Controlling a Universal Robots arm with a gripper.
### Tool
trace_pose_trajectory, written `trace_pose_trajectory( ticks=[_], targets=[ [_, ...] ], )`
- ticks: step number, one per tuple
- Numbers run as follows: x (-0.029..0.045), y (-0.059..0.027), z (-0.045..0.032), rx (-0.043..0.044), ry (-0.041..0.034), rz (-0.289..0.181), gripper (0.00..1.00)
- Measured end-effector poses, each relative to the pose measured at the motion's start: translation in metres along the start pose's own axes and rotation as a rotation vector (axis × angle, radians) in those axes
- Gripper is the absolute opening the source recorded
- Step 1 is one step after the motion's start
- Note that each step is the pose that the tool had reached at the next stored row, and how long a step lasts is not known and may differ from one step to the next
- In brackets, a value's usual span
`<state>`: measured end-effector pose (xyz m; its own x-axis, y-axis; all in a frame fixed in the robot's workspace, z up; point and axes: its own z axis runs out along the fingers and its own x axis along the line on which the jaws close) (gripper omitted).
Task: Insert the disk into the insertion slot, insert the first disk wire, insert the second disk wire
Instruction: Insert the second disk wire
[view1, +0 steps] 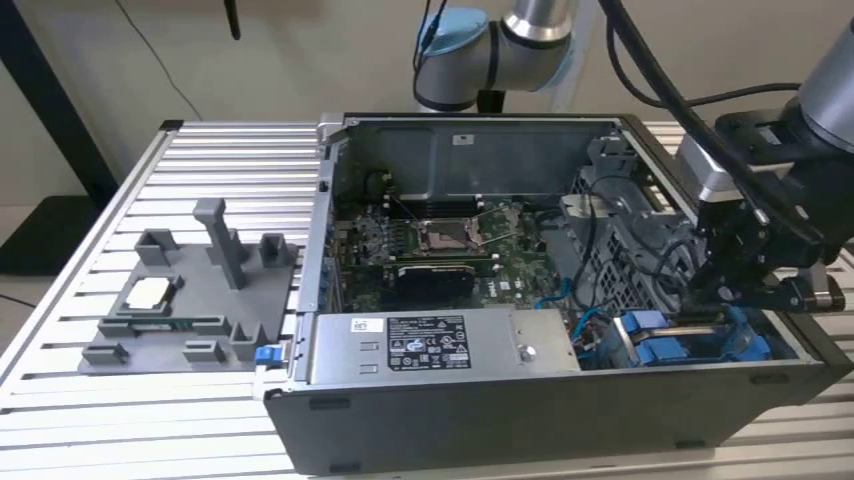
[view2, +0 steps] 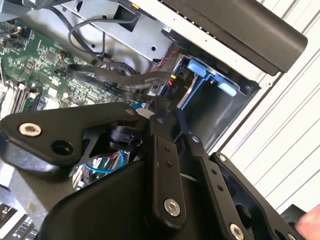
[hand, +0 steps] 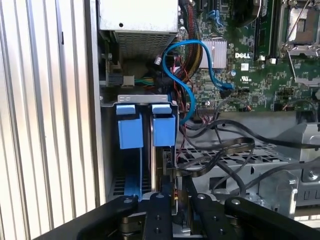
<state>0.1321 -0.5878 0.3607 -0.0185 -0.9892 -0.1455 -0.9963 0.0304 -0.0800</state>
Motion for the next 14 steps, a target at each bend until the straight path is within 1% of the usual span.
trace_pose_trajectory(
  ticks=[1, 5, 6, 7, 14],
  targets=[
    [-0.0001, -0.0009, 0.0, -0.0068, 0.0082, 0.0, 0.24],
    [-0.0001, -0.0047, 0.0, -0.0364, 0.055, 0.001, 0.24],
    [-0.0003, -0.0053, -0.0008, -0.0402, 0.0612, 0.001, 0.24],
    [-0.0006, -0.0056, -0.0028, -0.0421, 0.0636, 0.001, 0.24],
    [-0.0046, -0.0078, -0.0285, -0.0484, 0.0639, 0.002, 0.24]
  ],
)
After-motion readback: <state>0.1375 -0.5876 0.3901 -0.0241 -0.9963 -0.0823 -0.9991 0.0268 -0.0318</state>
